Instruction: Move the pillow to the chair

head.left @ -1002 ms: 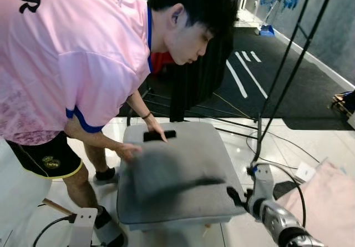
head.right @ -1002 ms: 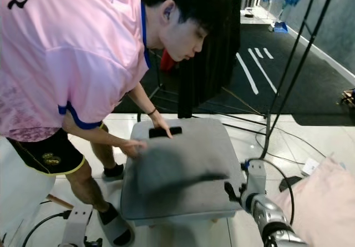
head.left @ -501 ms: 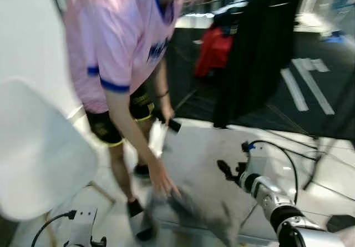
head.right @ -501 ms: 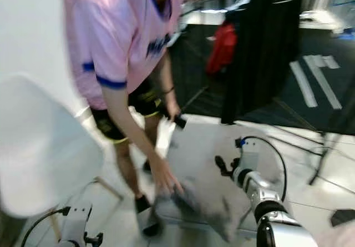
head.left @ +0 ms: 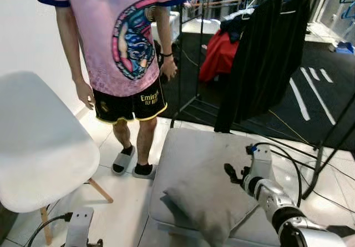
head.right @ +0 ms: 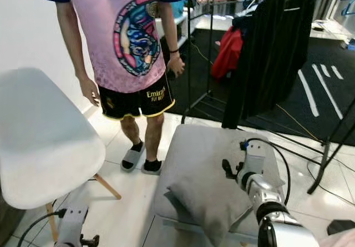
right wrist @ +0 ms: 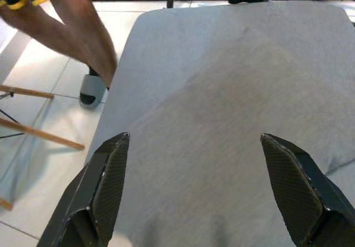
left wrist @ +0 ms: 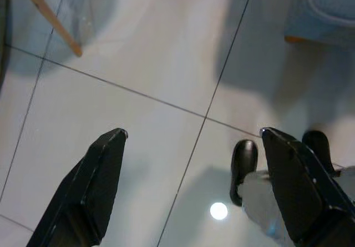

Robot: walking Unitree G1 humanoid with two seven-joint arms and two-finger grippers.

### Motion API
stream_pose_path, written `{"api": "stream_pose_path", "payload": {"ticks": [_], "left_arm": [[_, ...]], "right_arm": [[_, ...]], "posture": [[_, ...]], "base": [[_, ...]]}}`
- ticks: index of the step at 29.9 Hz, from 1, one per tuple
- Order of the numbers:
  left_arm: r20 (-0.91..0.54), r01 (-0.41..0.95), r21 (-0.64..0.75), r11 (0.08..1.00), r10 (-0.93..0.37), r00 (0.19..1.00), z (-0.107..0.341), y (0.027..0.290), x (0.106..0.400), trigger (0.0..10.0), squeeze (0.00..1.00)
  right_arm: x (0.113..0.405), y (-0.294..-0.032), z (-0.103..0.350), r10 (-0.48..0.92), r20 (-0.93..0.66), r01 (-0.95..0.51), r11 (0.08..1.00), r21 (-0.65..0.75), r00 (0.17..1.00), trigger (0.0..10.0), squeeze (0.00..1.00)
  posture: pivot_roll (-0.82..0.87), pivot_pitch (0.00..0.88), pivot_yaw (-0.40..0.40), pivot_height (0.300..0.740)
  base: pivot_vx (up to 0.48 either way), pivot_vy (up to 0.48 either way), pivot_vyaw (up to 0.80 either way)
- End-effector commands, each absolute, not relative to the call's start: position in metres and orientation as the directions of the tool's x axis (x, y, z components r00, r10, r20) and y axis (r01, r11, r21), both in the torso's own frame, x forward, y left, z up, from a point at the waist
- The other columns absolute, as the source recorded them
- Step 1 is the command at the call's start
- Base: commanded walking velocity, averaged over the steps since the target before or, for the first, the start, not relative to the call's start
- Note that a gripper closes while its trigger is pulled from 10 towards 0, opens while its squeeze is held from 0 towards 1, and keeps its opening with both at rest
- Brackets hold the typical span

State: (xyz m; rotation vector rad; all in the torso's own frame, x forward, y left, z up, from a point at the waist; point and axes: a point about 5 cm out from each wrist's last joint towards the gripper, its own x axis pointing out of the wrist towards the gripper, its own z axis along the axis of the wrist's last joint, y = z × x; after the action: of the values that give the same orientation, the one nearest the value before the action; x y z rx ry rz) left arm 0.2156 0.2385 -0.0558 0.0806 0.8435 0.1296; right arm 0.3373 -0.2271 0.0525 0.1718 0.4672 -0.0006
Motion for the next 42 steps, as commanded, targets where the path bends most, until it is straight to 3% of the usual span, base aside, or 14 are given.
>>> {"api": "stream_pose_path", "payload": {"ticks": [1,7,14,30,42], "left_arm": [[-0.736,-0.095,0.115,0.989,0.149,0.661,-0.055,0.239,0.216,10.0,0.00],[-0.732,-0.086,0.101,0.991,0.132,0.668,-0.055,0.238,0.218,10.0,0.00],[-0.735,-0.088,0.088,0.992,0.124,0.667,-0.055,0.236,0.218,10.0,0.00],[-0.733,-0.096,0.094,0.991,0.135,0.666,-0.054,0.238,0.218,10.0,0.00],[-0.687,-0.147,0.077,0.986,0.159,0.709,-0.048,0.240,0.225,10.0,0.00]], "right_arm": [[0.339,-0.225,0.053,0.038,-0.454,0.042,0.985,0.165,0.890,10.0,0.00],[0.342,-0.221,0.056,0.032,-0.453,0.042,0.987,0.154,0.891,10.0,0.00],[0.344,-0.218,0.058,0.047,-0.453,0.031,0.986,0.163,0.890,10.0,0.00],[0.346,-0.203,0.056,0.108,-0.494,-0.017,0.983,0.185,0.863,10.0,0.00],[0.346,-0.207,0.056,0.085,-0.491,0.064,0.958,0.279,0.867,10.0,0.00]], "posture": [[-0.14,0.051,-0.019,0.709],[-0.14,0.052,-0.017,0.709],[-0.14,0.057,-0.017,0.709],[-0.14,0.047,-0.025,0.709],[-0.13,0.043,-0.032,0.659]], "base": [[0.000,0.000,0.00],[0.000,0.000,0.00],[0.000,-0.418,0.00],[0.000,0.000,0.00],[0.000,0.000,0.00]]}}
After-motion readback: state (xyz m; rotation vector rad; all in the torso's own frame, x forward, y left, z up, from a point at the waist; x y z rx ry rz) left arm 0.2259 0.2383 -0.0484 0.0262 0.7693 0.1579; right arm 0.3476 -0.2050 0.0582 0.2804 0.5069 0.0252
